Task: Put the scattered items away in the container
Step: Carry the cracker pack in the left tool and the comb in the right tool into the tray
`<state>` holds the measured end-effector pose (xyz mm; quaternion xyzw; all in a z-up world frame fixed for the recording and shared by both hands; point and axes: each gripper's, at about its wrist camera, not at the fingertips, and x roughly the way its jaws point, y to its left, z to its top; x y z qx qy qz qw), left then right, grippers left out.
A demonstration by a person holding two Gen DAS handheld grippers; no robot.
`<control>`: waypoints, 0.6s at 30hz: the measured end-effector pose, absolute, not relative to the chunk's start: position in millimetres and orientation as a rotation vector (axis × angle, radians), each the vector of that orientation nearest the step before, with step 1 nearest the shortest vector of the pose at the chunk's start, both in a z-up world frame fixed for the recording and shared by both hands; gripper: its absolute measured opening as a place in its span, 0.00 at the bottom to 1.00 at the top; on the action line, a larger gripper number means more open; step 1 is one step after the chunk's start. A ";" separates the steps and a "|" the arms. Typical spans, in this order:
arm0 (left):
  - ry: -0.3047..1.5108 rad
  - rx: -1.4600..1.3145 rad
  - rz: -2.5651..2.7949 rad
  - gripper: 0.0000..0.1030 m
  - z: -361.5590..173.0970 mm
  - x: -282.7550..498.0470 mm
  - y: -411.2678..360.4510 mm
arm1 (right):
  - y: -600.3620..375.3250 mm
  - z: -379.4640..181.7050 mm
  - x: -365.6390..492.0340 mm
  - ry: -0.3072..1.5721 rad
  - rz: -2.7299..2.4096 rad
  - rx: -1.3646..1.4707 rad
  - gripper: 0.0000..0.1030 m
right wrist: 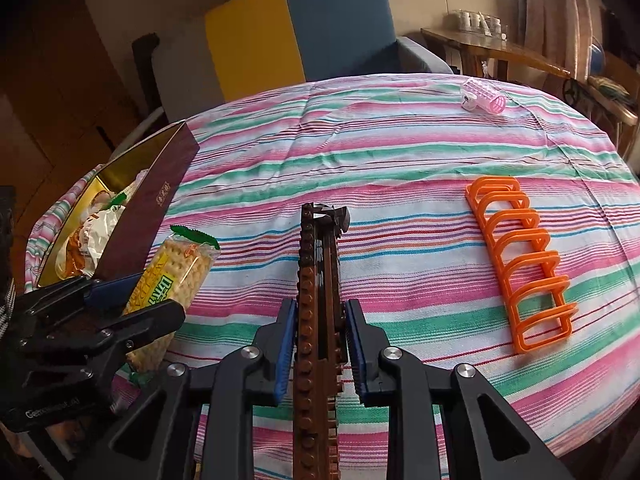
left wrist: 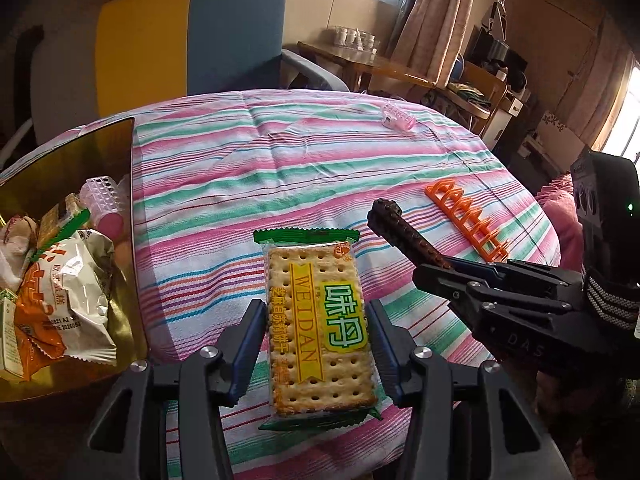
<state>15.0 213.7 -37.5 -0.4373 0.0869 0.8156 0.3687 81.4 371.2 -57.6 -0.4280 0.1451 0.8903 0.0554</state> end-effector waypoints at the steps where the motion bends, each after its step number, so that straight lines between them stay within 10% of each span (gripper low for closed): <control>1: 0.216 -1.116 2.102 0.50 -34.9 14.8 210.8 | 368.4 -54.6 80.8 0.436 2.712 -1.294 0.24; 18: 0.057 -1.070 2.305 0.50 -0.9 3.5 134.5 | 307.8 -16.2 47.2 0.336 2.877 -1.257 0.24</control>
